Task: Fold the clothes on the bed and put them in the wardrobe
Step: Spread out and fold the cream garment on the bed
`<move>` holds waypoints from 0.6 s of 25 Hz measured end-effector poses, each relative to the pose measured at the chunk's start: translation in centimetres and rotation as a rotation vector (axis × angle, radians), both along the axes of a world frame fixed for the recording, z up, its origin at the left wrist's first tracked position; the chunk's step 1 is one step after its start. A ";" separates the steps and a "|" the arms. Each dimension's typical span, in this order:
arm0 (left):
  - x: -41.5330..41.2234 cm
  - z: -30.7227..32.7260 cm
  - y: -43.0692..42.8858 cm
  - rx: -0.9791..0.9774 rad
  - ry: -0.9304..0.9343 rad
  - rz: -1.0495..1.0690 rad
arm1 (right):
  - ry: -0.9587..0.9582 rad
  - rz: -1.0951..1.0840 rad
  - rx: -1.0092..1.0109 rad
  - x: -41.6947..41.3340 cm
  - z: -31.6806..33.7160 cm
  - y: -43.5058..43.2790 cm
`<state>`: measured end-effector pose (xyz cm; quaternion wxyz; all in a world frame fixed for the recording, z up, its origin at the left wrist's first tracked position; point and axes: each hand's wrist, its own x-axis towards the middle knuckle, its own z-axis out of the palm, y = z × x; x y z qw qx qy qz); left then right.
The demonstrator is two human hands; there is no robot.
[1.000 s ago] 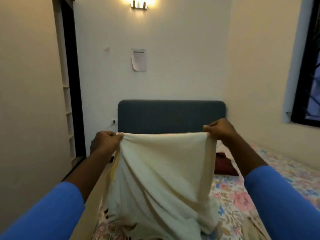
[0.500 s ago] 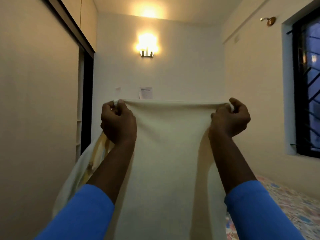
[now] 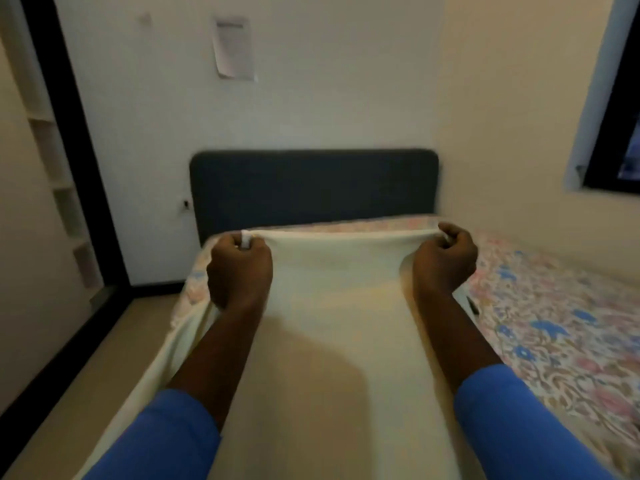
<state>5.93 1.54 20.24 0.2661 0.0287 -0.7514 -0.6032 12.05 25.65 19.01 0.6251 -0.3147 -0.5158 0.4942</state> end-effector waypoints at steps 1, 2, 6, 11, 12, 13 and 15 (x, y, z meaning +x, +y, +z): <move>-3.2 -4.5 1.7 -0.014 -0.119 -0.077 | -0.099 0.037 -0.040 -2.2 -4.6 2.0; -5.8 -8.7 3.4 -0.017 -0.216 -0.168 | -0.203 0.072 -0.083 -4.1 -9.2 3.9; -14.0 -22.6 8.0 0.108 -0.551 -0.302 | -0.511 0.169 -0.218 -9.2 -22.7 9.5; -17.4 -24.7 9.6 0.185 -0.695 -0.250 | -0.610 0.144 -0.254 -11.2 -25.3 11.6; -17.2 -24.0 9.4 0.211 -0.756 -0.280 | -0.634 0.161 -0.266 -11.2 -25.0 11.7; -17.1 -23.5 9.0 0.231 -0.799 -0.313 | -0.643 0.179 -0.288 -11.1 -24.5 11.7; -15.9 -21.3 8.1 0.238 -0.811 -0.356 | -0.576 0.193 -0.350 -10.3 -22.9 11.7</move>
